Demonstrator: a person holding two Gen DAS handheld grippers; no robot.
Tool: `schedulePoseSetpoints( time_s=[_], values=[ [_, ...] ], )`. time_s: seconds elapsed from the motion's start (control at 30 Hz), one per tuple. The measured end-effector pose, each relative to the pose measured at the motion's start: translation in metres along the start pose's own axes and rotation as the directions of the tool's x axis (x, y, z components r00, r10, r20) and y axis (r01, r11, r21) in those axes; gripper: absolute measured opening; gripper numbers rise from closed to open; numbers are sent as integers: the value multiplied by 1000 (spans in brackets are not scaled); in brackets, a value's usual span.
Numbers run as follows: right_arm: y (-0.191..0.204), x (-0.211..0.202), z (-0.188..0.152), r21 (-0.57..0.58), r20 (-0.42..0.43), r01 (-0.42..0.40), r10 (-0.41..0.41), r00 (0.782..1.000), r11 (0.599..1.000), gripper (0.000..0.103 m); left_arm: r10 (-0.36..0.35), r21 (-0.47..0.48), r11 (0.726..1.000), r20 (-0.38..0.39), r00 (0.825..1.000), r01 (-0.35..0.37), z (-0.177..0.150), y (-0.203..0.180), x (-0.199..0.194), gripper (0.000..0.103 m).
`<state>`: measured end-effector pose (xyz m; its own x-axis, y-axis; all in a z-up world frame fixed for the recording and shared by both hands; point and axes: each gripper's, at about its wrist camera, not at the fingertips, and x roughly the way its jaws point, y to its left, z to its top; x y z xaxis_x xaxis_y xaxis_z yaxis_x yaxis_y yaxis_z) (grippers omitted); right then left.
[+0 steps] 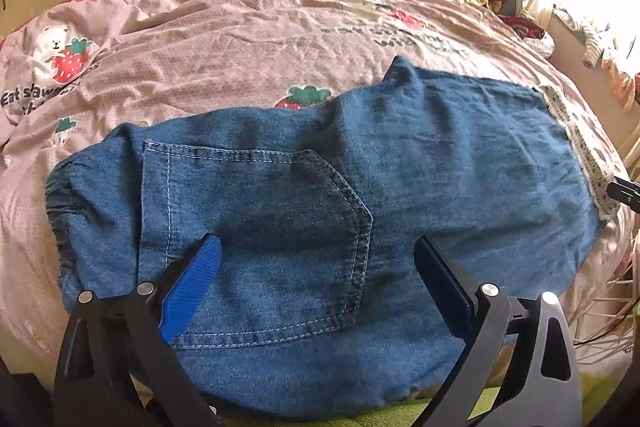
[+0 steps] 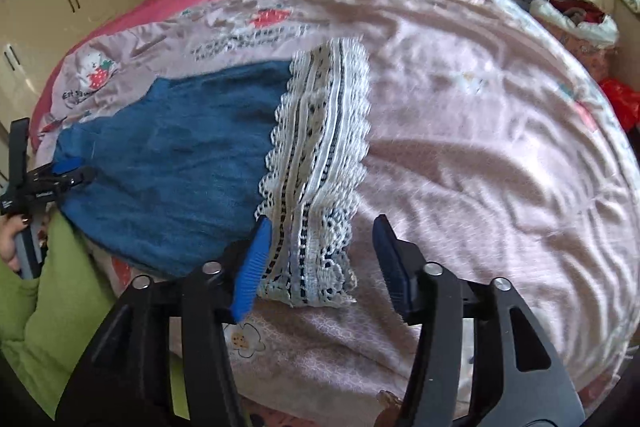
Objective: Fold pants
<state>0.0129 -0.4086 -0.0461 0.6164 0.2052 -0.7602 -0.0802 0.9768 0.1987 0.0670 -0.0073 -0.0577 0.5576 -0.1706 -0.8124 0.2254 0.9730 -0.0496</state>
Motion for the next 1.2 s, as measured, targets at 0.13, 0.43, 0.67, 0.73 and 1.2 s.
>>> schedulePoseSetpoints(
  time_s=[0.13,0.43,0.67,0.73,1.2],
  values=[
    [2,-18,4,2,60,12,-12,998,1000,65,-9,-4,1000,26,1000,9,4,-2,-10,98],
    [8,-27,6,8,113,9,-10,994,1000,78,-18,40,999,79,997,15,36,-20,-23,98],
    [12,-22,4,25,110,-18,15,994,1000,80,-74,114,991,92,993,63,68,-56,-21,98],
    [13,-19,3,45,111,-38,33,993,998,81,-88,146,987,95,992,74,75,-69,-20,98],
    [11,3,-6,89,91,-43,34,995,995,83,-210,318,928,12,978,195,120,-162,44,98]
  ],
)
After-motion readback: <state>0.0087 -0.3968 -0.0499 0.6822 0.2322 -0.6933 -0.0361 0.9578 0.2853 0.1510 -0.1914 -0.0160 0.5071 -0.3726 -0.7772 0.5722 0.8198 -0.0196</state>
